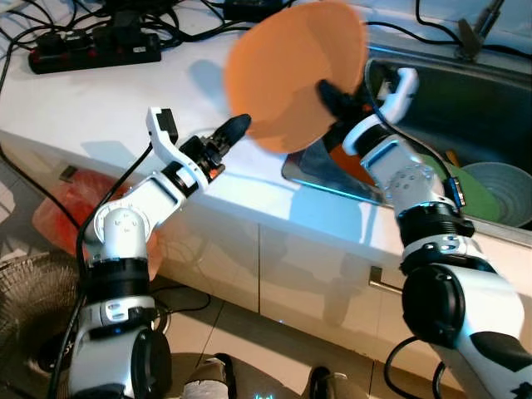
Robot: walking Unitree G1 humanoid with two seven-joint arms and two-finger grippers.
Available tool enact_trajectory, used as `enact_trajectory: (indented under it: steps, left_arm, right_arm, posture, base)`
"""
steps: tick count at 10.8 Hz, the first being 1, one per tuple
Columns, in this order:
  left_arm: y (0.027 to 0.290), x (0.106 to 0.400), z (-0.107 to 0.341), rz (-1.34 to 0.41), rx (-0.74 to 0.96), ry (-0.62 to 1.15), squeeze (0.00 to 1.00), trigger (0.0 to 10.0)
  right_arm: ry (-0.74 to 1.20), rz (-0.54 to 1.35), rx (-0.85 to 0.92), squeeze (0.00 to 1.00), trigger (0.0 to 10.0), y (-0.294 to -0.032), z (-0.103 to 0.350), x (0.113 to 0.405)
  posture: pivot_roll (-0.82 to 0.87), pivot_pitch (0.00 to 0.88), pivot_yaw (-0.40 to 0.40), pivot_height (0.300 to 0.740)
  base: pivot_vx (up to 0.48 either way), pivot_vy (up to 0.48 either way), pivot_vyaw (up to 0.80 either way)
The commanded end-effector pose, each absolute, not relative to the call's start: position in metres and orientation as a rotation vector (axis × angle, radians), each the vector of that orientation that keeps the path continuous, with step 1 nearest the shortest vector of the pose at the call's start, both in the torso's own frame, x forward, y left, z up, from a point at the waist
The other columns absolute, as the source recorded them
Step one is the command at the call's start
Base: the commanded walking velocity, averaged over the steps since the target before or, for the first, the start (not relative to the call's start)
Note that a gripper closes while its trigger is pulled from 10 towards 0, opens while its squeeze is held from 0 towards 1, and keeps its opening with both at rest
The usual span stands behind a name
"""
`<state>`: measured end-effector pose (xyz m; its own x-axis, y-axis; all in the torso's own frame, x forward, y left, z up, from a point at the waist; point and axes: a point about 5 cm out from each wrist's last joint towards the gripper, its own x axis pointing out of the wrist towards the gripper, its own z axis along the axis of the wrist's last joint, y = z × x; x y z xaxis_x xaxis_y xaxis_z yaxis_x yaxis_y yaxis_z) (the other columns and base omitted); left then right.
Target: Kitchen organization
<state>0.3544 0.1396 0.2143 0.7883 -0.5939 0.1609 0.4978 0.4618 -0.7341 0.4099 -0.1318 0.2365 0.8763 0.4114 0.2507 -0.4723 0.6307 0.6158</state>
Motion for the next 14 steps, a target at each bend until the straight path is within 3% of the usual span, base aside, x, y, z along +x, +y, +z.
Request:
enact_trajectory:
  steps: [1,3,4,5,6,10,14]
  left_arm:
    - [0.142,0.352,0.203,-0.630,-0.833,0.174,1.00,10.0]
    - [0.145,0.354,0.202,-0.588,-0.783,0.164,1.00,10.0]
    - [0.144,0.354,0.202,-0.582,-0.780,0.158,0.93,10.0]
    - [0.143,0.353,0.200,-0.574,-0.758,0.155,0.36,10.0]
    - [0.141,0.352,0.198,-0.562,-0.735,0.155,0.00,10.0]
    - [0.137,0.351,0.201,-0.540,-0.658,0.118,0.00,10.0]
    - [0.137,0.350,0.193,-0.537,-0.544,0.174,0.00,10.0]
  right_arm:
    - [-0.102,0.440,0.694,0.00,0.0,-0.142,0.238,0.412]
    - [-0.121,0.385,0.709,0.00,0.0,-0.152,0.240,0.413]
    - [-0.136,0.346,0.742,0.00,0.0,-0.158,0.240,0.414]
    - [-0.146,0.308,0.774,0.00,0.0,-0.164,0.240,0.415]
    - [-0.151,0.248,0.776,0.00,0.0,-0.172,0.237,0.415]
    - [-0.182,-0.066,0.621,0.00,0.0,-0.223,0.223,0.408]
    - [-0.162,-0.181,0.538,0.00,0.0,-0.247,0.212,0.400]
  posture:
    - [0.11,0.110,0.019,0.740]
    - [0.11,0.108,0.020,0.740]
    - [0.11,0.110,0.019,0.740]
    - [0.11,0.114,0.021,0.740]
    - [0.11,0.120,0.024,0.740]
    - [0.11,0.144,0.036,0.740]
    - [0.10,0.160,0.043,0.740]
  base:
    - [0.000,0.000,0.00]
    - [0.000,0.000,0.00]
    - [0.000,0.000,0.00]
    - [0.000,0.000,0.00]
    - [0.000,0.000,0.00]
    - [0.000,0.000,0.00]
    - [0.000,0.000,0.00]
